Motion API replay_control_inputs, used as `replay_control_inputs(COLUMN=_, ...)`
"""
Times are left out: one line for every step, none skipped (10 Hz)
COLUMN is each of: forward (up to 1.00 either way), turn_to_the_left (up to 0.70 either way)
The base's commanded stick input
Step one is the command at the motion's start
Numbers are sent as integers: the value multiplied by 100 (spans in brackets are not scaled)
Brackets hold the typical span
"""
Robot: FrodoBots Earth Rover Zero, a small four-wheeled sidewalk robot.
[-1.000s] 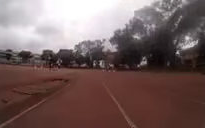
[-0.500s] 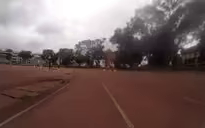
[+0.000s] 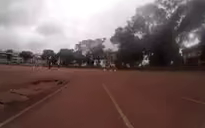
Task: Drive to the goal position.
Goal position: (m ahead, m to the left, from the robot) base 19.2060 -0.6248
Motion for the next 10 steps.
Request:
replay_control_inputs(forward=70, turn_to_the_left=0)
replay_control_inputs(forward=70, turn_to_the_left=0)
replay_control_inputs(forward=70, turn_to_the_left=0)
replay_control_inputs(forward=70, turn_to_the_left=0)
replay_control_inputs(forward=70, turn_to_the_left=0)
replay_control_inputs(forward=70, turn_to_the_left=0)
replay_control_inputs(forward=70, turn_to_the_left=0)
replay_control_inputs(forward=70, turn_to_the_left=0)
replay_control_inputs(forward=70, turn_to_the_left=0)
replay_control_inputs(forward=70, turn_to_the_left=0)
